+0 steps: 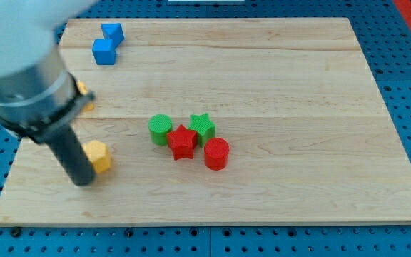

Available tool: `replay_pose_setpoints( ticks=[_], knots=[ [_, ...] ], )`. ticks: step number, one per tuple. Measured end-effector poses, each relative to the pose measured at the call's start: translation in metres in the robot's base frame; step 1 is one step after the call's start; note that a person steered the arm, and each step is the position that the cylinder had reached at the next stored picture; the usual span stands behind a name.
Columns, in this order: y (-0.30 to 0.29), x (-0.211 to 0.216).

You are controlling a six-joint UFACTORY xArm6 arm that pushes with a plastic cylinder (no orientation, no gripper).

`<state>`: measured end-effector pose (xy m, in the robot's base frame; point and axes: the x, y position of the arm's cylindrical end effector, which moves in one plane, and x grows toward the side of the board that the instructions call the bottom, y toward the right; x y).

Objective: Move the yellow hexagon to the bottom right side of the blue cube

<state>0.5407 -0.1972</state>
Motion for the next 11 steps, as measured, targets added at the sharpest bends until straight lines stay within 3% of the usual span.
replay_pose_setpoints(
  ticks=[1,2,3,4,8,11],
  knots=[
    [0.0,-0.017],
    [0.014,0.02],
    [0.032,0.004],
    [0.022,-0.051],
    [0.023,-0.191],
    [0.035,-0.083]
  ],
)
